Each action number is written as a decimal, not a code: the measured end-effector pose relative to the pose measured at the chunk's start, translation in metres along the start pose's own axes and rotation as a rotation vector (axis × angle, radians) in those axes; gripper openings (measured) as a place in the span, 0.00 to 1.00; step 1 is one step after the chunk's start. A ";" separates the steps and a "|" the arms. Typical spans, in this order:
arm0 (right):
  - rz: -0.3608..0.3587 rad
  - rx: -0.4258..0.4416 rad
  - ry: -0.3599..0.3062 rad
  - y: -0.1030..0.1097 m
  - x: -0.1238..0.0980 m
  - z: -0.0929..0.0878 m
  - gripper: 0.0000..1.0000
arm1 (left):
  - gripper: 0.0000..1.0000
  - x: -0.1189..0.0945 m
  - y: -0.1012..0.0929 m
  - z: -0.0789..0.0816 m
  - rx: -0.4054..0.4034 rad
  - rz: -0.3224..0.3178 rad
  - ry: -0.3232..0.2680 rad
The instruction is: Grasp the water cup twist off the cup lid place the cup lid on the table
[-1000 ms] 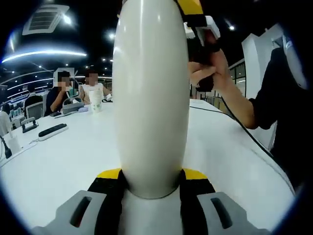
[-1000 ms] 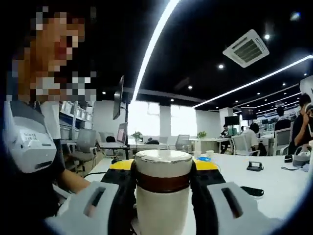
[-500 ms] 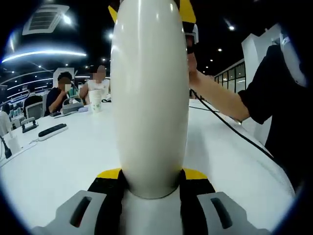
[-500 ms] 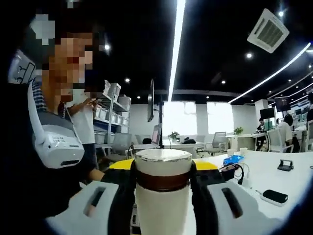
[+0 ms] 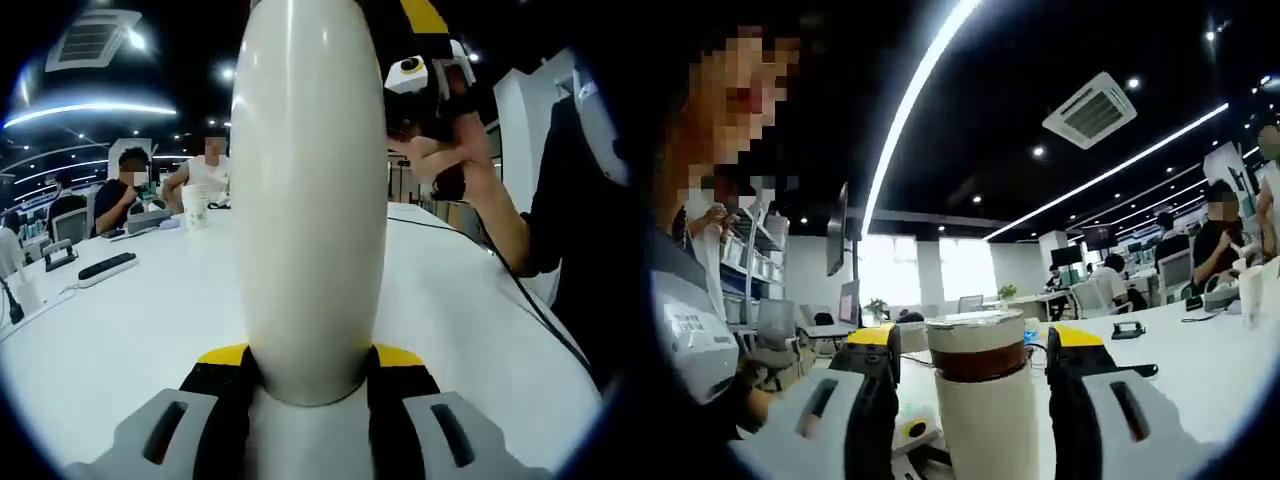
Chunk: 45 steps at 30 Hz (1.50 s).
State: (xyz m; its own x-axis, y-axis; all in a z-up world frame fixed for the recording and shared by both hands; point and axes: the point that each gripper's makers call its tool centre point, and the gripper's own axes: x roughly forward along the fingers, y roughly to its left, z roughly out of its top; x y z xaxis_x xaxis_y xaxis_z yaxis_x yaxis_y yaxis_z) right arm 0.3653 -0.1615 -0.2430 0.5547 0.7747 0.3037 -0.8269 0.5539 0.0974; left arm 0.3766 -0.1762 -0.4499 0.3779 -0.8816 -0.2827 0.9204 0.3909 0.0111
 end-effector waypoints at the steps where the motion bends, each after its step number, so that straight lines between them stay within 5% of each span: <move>1: -0.020 -0.019 -0.003 -0.001 0.002 -0.001 0.52 | 0.46 0.000 0.000 0.000 0.000 0.001 0.000; 7: -0.060 -0.050 0.005 -0.007 0.011 -0.002 0.47 | 0.46 0.000 0.000 0.000 0.000 0.003 0.000; 11: -0.015 -0.023 0.022 -0.011 0.009 -0.003 0.45 | 0.46 0.000 0.000 0.000 0.001 0.003 0.000; 20: 0.349 -0.026 0.054 -0.003 0.007 -0.004 0.44 | 0.46 -0.001 0.000 0.000 0.000 0.002 -0.001; 24: 0.524 0.046 0.076 -0.001 0.007 -0.006 0.44 | 0.46 -0.001 0.000 0.000 0.000 0.002 -0.001; 28: 0.585 0.056 0.107 -0.002 0.011 -0.007 0.44 | 0.46 -0.002 0.002 0.000 -0.001 0.001 -0.001; 34: 0.555 0.054 0.090 -0.001 0.008 -0.007 0.45 | 0.46 -0.002 0.002 0.000 0.000 -0.001 -0.001; 39: 0.353 0.125 0.052 -0.013 0.005 -0.005 0.58 | 0.46 -0.002 0.001 0.000 0.000 -0.003 -0.001; 45: 0.154 -0.005 0.005 -0.005 0.002 0.004 0.58 | 0.46 -0.001 0.000 0.000 0.000 -0.003 -0.001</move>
State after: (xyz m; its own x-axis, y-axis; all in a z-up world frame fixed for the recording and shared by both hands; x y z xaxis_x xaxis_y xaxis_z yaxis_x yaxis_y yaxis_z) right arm 0.3705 -0.1635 -0.2394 0.4220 0.8521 0.3095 -0.9017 0.4300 0.0455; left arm 0.3764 -0.1748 -0.4496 0.3755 -0.8830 -0.2817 0.9214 0.3885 0.0106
